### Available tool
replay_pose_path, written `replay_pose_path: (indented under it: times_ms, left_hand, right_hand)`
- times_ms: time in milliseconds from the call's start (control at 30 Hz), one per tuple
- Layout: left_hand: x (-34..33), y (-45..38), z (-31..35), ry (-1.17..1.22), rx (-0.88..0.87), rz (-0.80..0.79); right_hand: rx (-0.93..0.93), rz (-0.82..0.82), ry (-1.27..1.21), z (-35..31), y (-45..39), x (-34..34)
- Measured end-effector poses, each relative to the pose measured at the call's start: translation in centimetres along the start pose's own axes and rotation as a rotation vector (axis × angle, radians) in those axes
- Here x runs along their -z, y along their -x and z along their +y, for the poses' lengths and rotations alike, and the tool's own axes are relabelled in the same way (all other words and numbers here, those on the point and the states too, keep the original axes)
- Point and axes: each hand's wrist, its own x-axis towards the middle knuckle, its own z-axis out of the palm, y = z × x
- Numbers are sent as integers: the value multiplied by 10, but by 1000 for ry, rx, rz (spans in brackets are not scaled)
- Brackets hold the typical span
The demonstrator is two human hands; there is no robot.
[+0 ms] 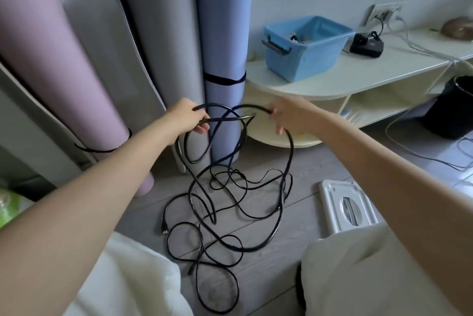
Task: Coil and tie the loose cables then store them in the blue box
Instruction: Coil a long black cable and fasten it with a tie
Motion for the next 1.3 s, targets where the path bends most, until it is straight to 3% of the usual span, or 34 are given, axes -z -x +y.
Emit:
replay_pose_path:
  times_ms: [33, 100, 200, 367, 567, 733, 867, 1000, 1133, 1233, 1300]
  left_hand:
    - [-1, 1, 4, -74, -58, -6]
    - [-10, 7, 18, -236, -215, -96]
    - [-27, 17, 36, -284, -343, -201]
    - [-19, 13, 34, -313, -410, -141]
    - [-11, 8, 20, -289, -366, -276]
    - [4, -2, 1, -238, -260, -84]
    - [-3, 4, 21, -246, -392, 84]
    - [-22, 17, 41, -283, -479, 0]
    - [-28, 14, 36, -274, -432, 13]
    - [-23, 2, 21, -234, -338, 73]
    - [-18, -1, 13, -107, -273, -44]
  right_hand:
    - [9, -102, 117, -2, 3, -1]
    - [76, -156, 120, -8, 9, 0]
    - [200, -117, -39, -15, 2, -2]
    - [229, -5, -67, -16, -6, -10]
    - [233, 176, -81, -12, -12, -1]
    - [160, 353, -137, -9, -16, 11]
    - [170, 248, -131, -7, -18, 17]
    - [351, 177, -38, -28, -9, 5]
    - [217, 214, 119, -33, -9, 1]
    - [166, 366, -65, -29, -7, 12]
    - [133, 486, -310, -25, -12, 21]
